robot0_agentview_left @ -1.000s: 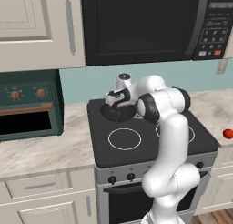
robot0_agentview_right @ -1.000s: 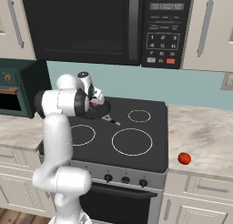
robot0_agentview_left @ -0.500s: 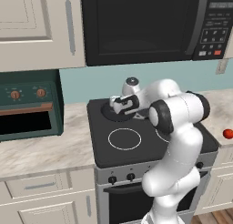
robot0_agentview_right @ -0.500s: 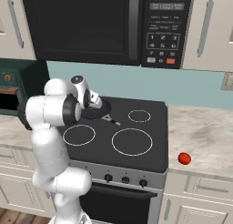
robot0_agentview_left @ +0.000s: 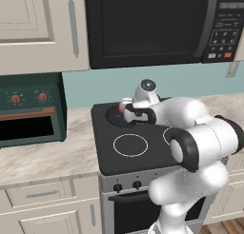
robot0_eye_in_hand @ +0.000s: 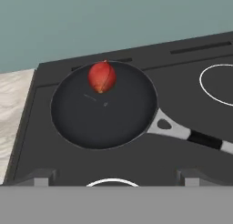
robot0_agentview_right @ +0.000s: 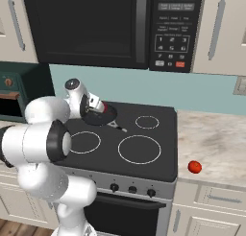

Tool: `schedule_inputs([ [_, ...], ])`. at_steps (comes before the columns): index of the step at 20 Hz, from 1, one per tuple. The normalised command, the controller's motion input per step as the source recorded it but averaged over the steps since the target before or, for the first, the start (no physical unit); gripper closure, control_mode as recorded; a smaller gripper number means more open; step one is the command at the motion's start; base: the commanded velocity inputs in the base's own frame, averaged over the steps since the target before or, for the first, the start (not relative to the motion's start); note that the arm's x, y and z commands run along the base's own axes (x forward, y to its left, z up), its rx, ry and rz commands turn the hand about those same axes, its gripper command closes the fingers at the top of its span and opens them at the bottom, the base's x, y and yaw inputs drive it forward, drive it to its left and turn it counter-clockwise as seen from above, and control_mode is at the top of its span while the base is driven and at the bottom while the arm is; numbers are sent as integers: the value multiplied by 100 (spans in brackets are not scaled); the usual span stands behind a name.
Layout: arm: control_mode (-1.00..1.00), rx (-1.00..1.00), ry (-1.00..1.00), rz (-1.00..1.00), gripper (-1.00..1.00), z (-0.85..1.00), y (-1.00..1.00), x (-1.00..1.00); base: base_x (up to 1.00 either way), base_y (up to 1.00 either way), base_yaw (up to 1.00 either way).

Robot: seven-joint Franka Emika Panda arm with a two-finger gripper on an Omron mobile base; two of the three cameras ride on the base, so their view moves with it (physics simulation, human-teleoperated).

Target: Place the pan on the rear left burner on the stove. Then place the tomato and the onion in the pan and turn on the rear left burner.

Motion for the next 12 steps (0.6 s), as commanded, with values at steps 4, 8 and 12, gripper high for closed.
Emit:
schedule_inputs([
  [4, -100, 0, 0, 0, -100, 76, -13, -45, 0, 0, 0],
  [8, -100, 0, 3, 0, -100, 51, -29, -49, 0, 0, 0],
  [12, -100, 0, 8, 0, -100, 32, -44, -48, 0, 0, 0],
])
